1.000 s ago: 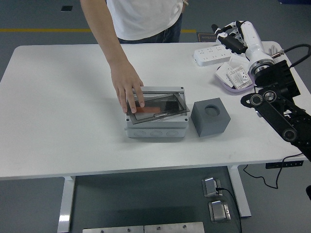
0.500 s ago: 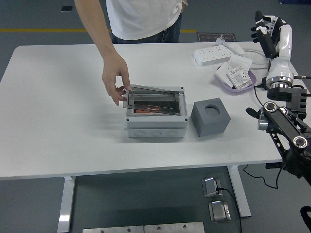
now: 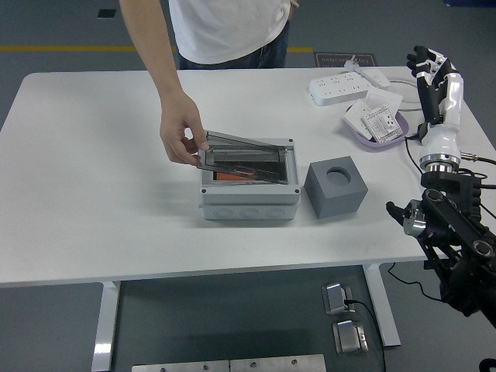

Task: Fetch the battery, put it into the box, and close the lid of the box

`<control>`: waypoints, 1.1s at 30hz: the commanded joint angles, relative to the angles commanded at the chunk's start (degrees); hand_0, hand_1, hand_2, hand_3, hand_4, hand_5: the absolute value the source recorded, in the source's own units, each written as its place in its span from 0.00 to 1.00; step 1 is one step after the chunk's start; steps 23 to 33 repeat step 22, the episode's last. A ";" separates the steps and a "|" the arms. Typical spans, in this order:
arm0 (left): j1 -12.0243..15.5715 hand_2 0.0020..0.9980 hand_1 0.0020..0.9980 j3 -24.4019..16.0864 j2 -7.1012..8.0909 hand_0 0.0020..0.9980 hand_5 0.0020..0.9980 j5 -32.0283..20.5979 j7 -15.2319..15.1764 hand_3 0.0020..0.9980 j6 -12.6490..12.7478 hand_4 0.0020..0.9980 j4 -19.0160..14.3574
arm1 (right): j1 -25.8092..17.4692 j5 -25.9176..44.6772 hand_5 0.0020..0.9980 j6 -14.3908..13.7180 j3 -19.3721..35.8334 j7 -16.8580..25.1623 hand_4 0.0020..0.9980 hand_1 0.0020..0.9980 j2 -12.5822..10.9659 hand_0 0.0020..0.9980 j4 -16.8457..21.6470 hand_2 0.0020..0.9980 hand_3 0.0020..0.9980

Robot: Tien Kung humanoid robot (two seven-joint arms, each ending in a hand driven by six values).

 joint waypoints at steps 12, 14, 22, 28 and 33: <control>0.17 0.65 0.72 -0.22 -0.15 0.62 0.50 -0.06 0.21 0.61 0.00 0.66 0.00 | -2.62 2.95 1.00 1.80 -0.49 0.87 0.94 0.72 -0.41 0.83 1.23 0.72 0.73; 0.18 0.65 0.72 -0.23 -0.14 0.62 0.50 -0.11 0.20 0.61 0.03 0.66 0.00 | -2.72 2.94 1.00 1.93 -0.26 0.84 0.94 0.73 -0.52 0.84 1.50 0.73 0.74; 0.36 0.65 0.72 -0.33 -0.04 0.62 0.50 -0.22 0.11 0.61 0.14 0.66 0.00 | -3.40 2.74 1.00 2.46 0.57 0.62 0.94 0.73 -1.07 0.84 2.90 0.73 0.74; 0.36 0.65 0.72 -0.33 -0.04 0.62 0.50 -0.22 0.11 0.61 0.14 0.66 0.00 | -3.40 2.74 1.00 2.46 0.57 0.62 0.94 0.73 -1.07 0.84 2.90 0.73 0.74; 0.36 0.65 0.72 -0.33 -0.04 0.62 0.50 -0.22 0.11 0.61 0.14 0.66 0.00 | -3.40 2.74 1.00 2.46 0.57 0.62 0.94 0.73 -1.07 0.84 2.90 0.73 0.74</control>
